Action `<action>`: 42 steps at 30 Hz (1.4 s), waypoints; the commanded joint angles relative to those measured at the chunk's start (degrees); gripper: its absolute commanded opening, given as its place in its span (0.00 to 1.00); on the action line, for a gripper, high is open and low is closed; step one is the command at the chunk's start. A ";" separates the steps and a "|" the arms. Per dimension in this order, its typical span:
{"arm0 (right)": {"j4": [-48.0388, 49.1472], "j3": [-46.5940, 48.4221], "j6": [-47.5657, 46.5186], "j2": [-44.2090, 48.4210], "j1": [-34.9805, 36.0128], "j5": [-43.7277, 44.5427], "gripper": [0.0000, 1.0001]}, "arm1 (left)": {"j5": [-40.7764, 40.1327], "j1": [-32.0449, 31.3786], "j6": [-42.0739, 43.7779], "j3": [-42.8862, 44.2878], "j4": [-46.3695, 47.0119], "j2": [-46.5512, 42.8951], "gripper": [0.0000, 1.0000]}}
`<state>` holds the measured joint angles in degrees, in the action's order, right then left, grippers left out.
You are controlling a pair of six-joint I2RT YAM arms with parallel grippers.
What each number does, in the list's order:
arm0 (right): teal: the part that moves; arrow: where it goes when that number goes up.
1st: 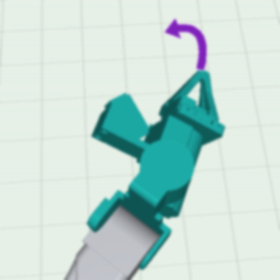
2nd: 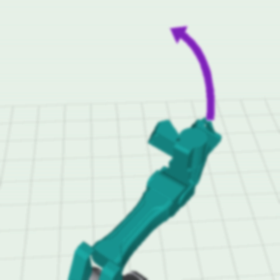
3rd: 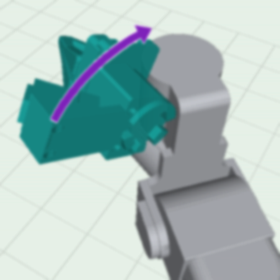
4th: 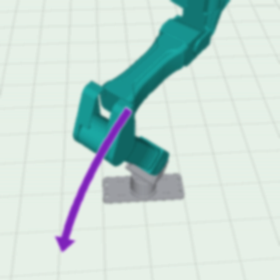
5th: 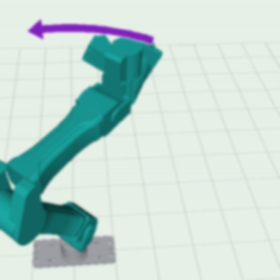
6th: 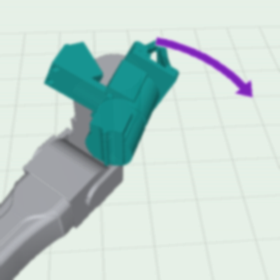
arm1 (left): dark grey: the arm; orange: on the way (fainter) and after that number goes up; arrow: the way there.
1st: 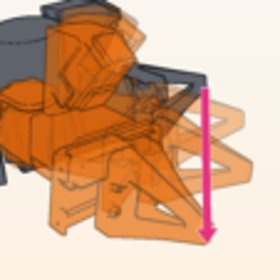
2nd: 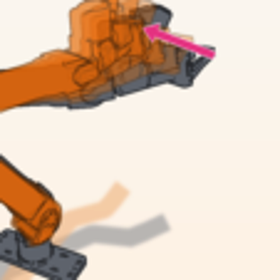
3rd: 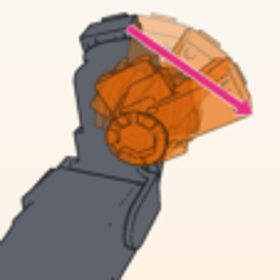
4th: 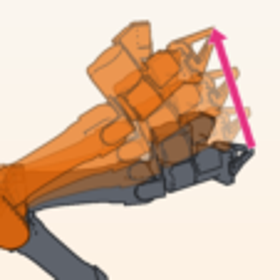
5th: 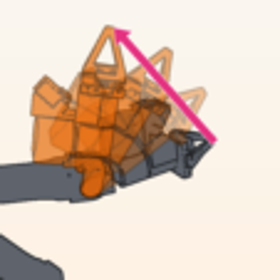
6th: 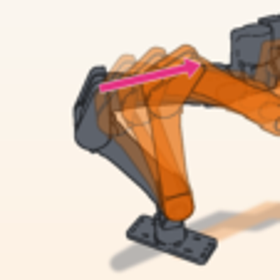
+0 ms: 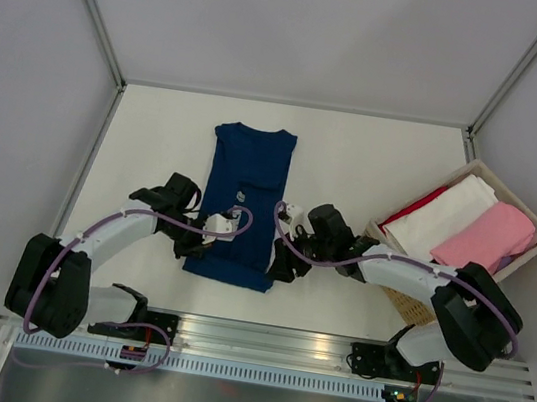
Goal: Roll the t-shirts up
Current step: Roll the tshirt
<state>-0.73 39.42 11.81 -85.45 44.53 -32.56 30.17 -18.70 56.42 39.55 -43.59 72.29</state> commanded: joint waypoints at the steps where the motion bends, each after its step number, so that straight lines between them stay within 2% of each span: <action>1: 4.85 -1.89 -0.22 5.02 2.39 3.46 0.60 | 3.49 0.15 -0.96 -0.26 1.49 -0.13 0.02; 6: 9.69 -3.38 3.47 2.84 6.35 5.57 0.60 | 3.40 0.15 -1.84 -1.14 1.49 -0.92 0.02; 14: 10.40 -3.12 3.83 -0.95 9.25 9.61 0.60 | 3.40 0.24 -2.98 -1.85 1.67 -2.07 0.02; 17: 10.40 -3.47 3.22 -1.21 9.26 11.90 0.57 | 3.31 0.15 -3.60 -2.11 1.67 -2.24 0.02; 20: 9.96 -3.47 2.78 -2.26 9.25 12.96 0.47 | 3.31 0.15 -3.78 -2.46 1.76 -2.86 0.02; 21: 9.18 -2.86 2.69 -2.70 9.26 13.13 0.36 | 3.31 0.24 -3.86 -2.46 1.84 -3.03 0.02; 23: 8.47 -2.42 2.60 -3.49 9.26 13.05 0.25 | 3.05 0.24 -4.30 -2.37 1.67 -3.56 0.02; 24: 8.29 -2.50 2.77 -3.50 9.17 12.87 0.14 | 2.79 0.24 -4.48 -2.37 1.76 -3.82 0.02; 26: 7.16 -2.77 2.86 -2.18 9.26 12.26 0.08 | 2.17 0.15 -4.92 -2.37 1.49 -4.44 0.02; 27: 6.63 -2.86 2.95 -1.48 9.17 11.82 0.01 | 1.82 0.15 -4.92 -2.29 1.15 -4.70 0.02; 33: 4.51 -1.72 5.15 1.25 9.25 1.98 0.00 | -2.21 0.68 -5.88 -3.25 -0.09 -3.92 0.02; 38: -0.92 3.98 2.08 -4.63 6.63 1.18 0.00 | -3.01 2.08 -10.71 -0.36 0.96 0.04 0.02; 42: -2.69 7.16 0.40 -8.85 4.60 0.21 0.00 | -3.54 3.14 -12.13 -0.35 1.32 -0.92 0.02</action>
<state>-0.58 43.38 14.22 -91.90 50.59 -30.09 28.05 -16.34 47.59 37.39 -43.09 72.18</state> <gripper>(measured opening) 0.011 0.033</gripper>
